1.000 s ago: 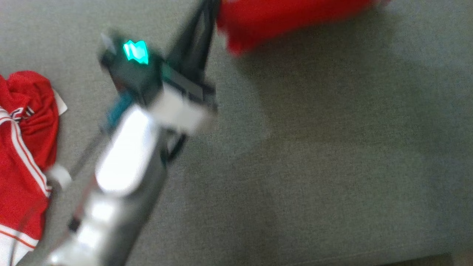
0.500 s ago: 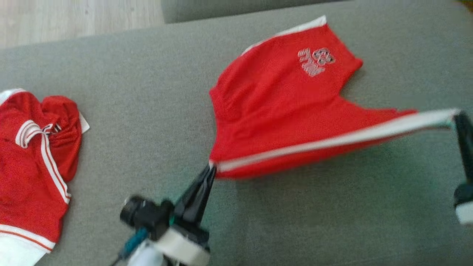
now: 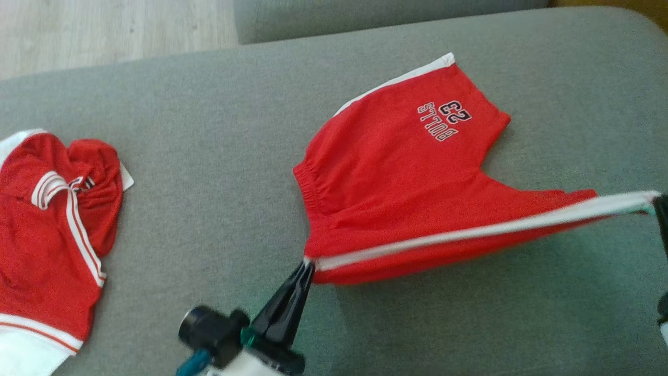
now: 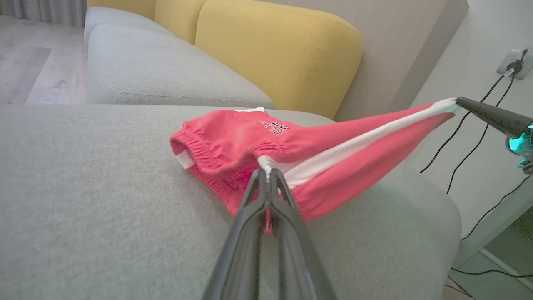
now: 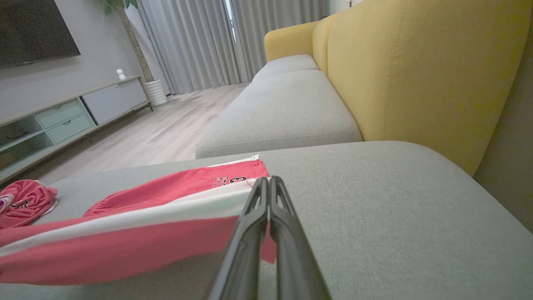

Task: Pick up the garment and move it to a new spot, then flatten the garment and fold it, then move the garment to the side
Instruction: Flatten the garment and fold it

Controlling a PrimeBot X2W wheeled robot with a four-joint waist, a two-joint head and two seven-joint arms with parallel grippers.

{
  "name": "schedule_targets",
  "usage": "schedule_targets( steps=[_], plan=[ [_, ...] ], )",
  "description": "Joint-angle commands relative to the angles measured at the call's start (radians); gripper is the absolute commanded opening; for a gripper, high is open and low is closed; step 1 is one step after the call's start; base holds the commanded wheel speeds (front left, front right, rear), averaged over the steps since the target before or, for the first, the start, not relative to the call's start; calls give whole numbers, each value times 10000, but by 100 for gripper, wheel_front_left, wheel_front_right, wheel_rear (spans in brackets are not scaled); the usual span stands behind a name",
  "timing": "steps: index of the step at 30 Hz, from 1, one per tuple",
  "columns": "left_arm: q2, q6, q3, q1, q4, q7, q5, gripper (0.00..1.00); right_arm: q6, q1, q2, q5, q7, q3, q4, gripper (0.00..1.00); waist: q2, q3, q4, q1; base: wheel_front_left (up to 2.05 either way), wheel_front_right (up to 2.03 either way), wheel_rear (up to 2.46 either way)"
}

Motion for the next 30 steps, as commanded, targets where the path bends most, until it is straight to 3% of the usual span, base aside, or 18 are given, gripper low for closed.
schedule_targets(
  steps=[1,9,18,30],
  plan=[
    [-106,99,404,-611,-296,21,-106,0,67,-505,-468,-66,41,-107,-189,0,-1,208,95,0,0,0,0],
    [-927,35,526,-2719,816,317,-689,0,67,-3212,-699,79,648,915,939,0,-1,1430,531,0,0,0,0],
    [-1304,-18,306,-4959,2203,128,-920,0,67,-6416,-1406,455,595,2551,2507,0,-1,2531,1011,0,0,0,0],
    [-1461,541,178,-6119,2848,-243,-1229,0,67,-9940,-1681,945,526,5170,4597,0,-1,3569,1698,0,0,0,0]
  ],
)
